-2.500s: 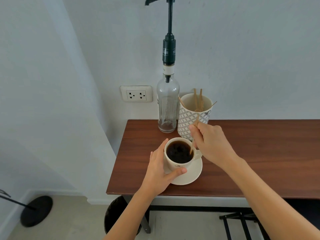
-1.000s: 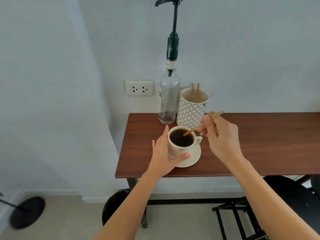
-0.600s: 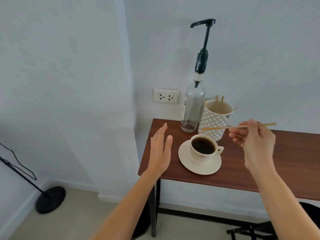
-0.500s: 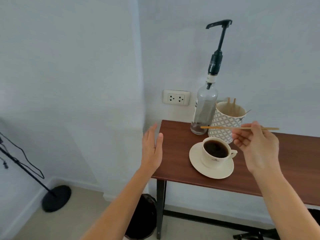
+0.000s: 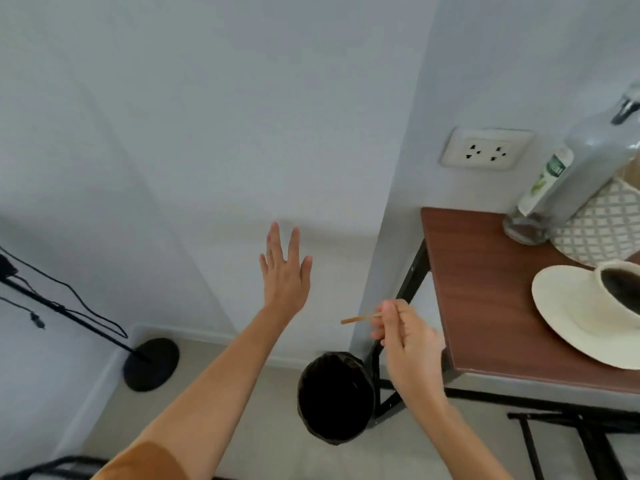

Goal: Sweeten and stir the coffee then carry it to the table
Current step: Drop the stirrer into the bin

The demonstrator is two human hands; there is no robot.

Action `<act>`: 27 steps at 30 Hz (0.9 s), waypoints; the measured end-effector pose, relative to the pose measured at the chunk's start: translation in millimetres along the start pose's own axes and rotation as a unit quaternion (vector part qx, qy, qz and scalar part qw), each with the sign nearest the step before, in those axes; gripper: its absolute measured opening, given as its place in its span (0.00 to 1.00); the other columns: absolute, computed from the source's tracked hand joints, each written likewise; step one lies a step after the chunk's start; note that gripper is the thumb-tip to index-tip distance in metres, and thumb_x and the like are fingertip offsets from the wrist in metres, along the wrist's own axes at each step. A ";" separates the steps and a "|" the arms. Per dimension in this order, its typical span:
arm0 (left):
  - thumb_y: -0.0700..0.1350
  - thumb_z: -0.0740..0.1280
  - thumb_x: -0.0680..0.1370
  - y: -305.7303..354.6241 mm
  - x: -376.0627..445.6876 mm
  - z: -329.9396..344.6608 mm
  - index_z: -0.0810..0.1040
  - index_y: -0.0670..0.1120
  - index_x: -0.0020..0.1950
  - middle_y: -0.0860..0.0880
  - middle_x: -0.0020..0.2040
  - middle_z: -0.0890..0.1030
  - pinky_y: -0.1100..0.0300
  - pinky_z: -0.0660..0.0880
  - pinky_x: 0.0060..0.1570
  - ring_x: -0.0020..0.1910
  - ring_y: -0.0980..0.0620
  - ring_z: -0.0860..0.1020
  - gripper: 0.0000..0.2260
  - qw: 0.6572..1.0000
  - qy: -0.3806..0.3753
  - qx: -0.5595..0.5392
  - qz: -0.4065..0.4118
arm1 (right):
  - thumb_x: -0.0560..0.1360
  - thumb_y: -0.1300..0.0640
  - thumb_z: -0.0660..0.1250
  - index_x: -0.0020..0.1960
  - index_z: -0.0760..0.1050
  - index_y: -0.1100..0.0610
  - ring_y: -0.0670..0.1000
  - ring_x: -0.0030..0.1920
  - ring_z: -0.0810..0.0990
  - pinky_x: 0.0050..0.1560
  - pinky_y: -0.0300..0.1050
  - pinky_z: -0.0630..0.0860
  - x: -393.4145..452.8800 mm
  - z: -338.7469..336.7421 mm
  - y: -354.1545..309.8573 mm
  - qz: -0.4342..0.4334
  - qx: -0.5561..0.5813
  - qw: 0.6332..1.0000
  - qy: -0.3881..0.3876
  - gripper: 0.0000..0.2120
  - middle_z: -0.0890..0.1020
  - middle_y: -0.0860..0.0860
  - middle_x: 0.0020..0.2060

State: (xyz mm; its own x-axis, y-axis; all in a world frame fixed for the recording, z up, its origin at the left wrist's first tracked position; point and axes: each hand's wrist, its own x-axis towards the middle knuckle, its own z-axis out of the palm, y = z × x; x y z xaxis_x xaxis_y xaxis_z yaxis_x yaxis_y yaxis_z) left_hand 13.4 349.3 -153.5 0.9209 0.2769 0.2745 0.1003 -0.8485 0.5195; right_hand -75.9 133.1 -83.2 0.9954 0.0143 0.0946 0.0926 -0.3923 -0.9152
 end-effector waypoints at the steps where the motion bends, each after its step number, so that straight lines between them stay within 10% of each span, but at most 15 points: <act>1: 0.50 0.55 0.85 -5.8 3.3 4.0 0.56 0.45 0.81 0.38 0.82 0.45 0.32 0.56 0.74 0.81 0.36 0.47 0.25 1.000 -0.008 0.006 0.009 | 0.83 0.51 0.56 0.48 0.78 0.55 0.44 0.39 0.81 0.39 0.27 0.74 0.2 14.3 12.8 0.018 -0.016 1.000 -0.018 0.14 0.83 0.51 0.34; 8: 0.50 0.54 0.85 -22.8 11.5 23.7 0.49 0.49 0.83 0.38 0.82 0.42 0.30 0.52 0.74 0.81 0.38 0.43 0.27 0.999 -0.021 0.017 0.024 | 0.84 0.52 0.56 0.52 0.77 0.54 0.42 0.37 0.82 0.46 0.42 0.81 13.5 71.3 104.1 0.144 -0.116 0.978 -0.098 0.12 0.82 0.47 0.39; 13: 0.52 0.53 0.85 -26.0 12.1 26.8 0.49 0.49 0.83 0.38 0.82 0.43 0.30 0.54 0.73 0.81 0.38 0.43 0.27 0.999 -0.020 0.013 0.027 | 0.84 0.50 0.55 0.52 0.75 0.54 0.46 0.39 0.82 0.38 0.31 0.75 10.6 78.6 121.4 0.190 -0.118 0.970 -0.090 0.12 0.82 0.51 0.43; 27: 0.55 0.53 0.85 62.3 7.4 -26.1 0.49 0.50 0.83 0.46 0.83 0.43 0.32 0.47 0.76 0.82 0.43 0.41 0.28 0.993 -0.032 -0.105 0.036 | 0.84 0.54 0.57 0.60 0.77 0.58 0.47 0.44 0.84 0.43 0.42 0.78 33.4 12.4 -6.6 -0.004 -0.085 0.995 0.051 0.13 0.86 0.54 0.43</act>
State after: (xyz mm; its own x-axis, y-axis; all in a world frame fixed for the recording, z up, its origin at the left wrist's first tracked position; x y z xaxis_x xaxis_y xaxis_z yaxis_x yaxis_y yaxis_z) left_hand 16.6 310.2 -98.0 0.9453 0.1844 0.2691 -0.0414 -0.7504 0.6596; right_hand -43.0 147.6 -78.9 0.9862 -0.0729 0.1489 0.0859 -0.5434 -0.8351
